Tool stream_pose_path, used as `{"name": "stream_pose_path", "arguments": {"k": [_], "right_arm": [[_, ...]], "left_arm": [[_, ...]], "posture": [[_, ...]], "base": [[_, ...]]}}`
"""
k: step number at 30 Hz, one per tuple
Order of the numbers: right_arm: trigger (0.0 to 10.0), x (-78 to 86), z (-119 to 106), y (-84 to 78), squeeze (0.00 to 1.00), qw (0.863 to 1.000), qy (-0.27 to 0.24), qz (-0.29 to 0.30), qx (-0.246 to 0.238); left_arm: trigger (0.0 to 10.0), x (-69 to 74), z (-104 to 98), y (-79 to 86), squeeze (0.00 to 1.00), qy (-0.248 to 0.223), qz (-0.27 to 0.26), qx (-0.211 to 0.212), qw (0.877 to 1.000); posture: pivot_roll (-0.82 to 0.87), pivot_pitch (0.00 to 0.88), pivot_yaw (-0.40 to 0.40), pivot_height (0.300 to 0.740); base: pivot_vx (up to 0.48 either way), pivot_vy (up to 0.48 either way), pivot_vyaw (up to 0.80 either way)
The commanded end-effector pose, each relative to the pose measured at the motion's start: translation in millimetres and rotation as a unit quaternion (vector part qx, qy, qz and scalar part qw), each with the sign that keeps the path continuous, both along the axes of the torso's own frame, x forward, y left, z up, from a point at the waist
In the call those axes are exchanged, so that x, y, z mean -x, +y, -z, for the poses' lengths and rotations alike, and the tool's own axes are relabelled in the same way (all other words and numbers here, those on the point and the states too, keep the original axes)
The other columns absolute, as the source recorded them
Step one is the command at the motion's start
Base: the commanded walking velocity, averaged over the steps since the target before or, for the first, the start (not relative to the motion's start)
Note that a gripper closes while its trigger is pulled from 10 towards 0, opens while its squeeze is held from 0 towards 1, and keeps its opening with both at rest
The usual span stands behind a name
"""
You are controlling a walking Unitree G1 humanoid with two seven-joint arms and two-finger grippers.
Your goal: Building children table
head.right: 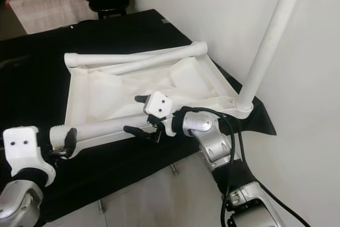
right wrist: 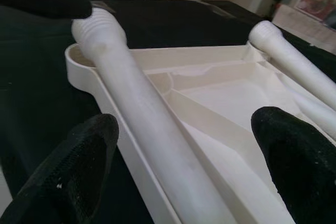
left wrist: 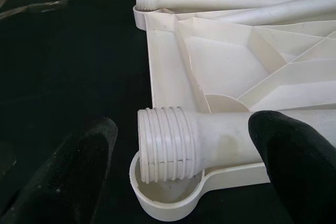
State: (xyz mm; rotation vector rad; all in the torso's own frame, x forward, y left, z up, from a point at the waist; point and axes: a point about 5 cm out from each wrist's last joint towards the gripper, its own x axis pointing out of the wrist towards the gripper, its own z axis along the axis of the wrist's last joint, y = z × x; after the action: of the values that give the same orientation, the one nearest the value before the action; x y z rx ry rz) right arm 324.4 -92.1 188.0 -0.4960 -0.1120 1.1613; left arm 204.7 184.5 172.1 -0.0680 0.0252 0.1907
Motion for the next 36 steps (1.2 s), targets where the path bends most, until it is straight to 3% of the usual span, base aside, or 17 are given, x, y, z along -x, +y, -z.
{"name": "stream_pose_path", "arguments": {"k": [1,3,4,5,8,9,11,15,18,21,29,34,36], "right_arm": [[10.0,2.6,-3.3,13.5,0.0,0.999,0.001,-0.051,-0.001],[10.0,1.4,-9.3,23.4,0.0,0.997,0.002,-0.079,-0.002],[10.0,1.4,-9.3,23.4,0.0,0.997,0.002,-0.079,-0.002],[10.0,-2.1,-14.9,33.1,0.0,0.996,-0.006,-0.093,-0.001],[10.0,-4.0,-18.7,40.4,0.0,0.995,-0.013,-0.101,-0.001],[10.0,-6.2,-26.6,56.6,0.0,0.993,-0.019,-0.12,-0.007],[10.0,-6.6,-28.3,60.2,0.0,0.992,-0.019,-0.123,-0.01],[10.0,-14.6,-39.0,72.8,0.0,0.994,-0.01,-0.086,-0.072],[10.0,-15.8,-40.9,73.5,0.0,0.993,-0.009,-0.08,-0.083],[10.0,-17.3,-44.5,69.8,0.0,0.992,0.002,-0.074,-0.103],[10.0,-18.7,-44.0,54.4,0.0,0.992,0.006,-0.085,-0.09],[10.0,-18.0,-37.6,45.0,0.0,0.994,0.007,-0.097,-0.044],[10.0,-22.0,-27.4,40.3,0.0,0.998,-0.004,-0.065,0.021]], "left_arm": [[10.0,2.3,-5.5,0.2,0.0,-0.014,-0.003,-0.028,1.0],[10.0,0.4,-12.3,-7.0,0.0,-0.03,0.018,-0.092,0.995],[10.0,0.4,-12.3,-7.0,0.0,-0.03,0.018,-0.092,0.995],[10.0,-0.8,-15.3,-13.7,0.0,-0.038,0.036,-0.14,0.989],[10.0,-0.7,-15.5,-17.2,0.0,-0.04,0.042,-0.154,0.986],[10.0,0.8,-16.1,-23.2,0.0,-0.044,0.037,-0.154,0.986],[10.0,1.4,-16.2,-24.5,0.0,-0.044,0.034,-0.148,0.987],[10.0,9.2,-7.3,-40.8,0.0,-0.029,0.068,-0.137,0.988],[10.0,11.1,-4.1,-44.2,0.0,-0.024,0.076,-0.14,0.987],[10.0,17.5,6.6,-55.3,0.0,-0.012,0.12,-0.158,0.98],[10.0,18.3,11.0,-67.2,0.0,-0.013,0.173,-0.155,0.973],[10.0,16.7,13.7,-72.5,0.0,-0.008,0.205,-0.153,0.967],[10.0,15.4,17.3,-73.0,0.0,-0.003,0.212,-0.149,0.966]], "posture": [[-0.04,0.118,0.004,0.74],[-0.04,0.119,0.004,0.74],[-0.04,0.119,0.004,0.74],[-0.04,0.117,0.005,0.74],[-0.04,0.117,0.008,0.74],[-0.04,0.117,0.007,0.74],[-0.04,0.117,0.007,0.74],[-0.02,0.126,0.0,0.74],[-0.02,0.126,0.0,0.74],[-0.02,0.132,0.004,0.74],[-0.04,0.134,0.014,0.74],[-0.03,0.127,0.016,0.74],[-0.04,0.125,0.018,0.74]], "base": [[0.0,0.0,0.0],[0.0,0.0,0.0],[0.0,0.0,0.0],[0.0,0.0,0.0],[0.0,0.0,0.0],[0.0,0.0,0.0],[0.0,0.0,0.0],[0.0,0.0,0.2],[0.0,0.0,0.8],[0.0,0.0,0.79],[0.0,0.0,0.79],[0.0,0.0,0.74],[0.0,0.0,0.0]]}}
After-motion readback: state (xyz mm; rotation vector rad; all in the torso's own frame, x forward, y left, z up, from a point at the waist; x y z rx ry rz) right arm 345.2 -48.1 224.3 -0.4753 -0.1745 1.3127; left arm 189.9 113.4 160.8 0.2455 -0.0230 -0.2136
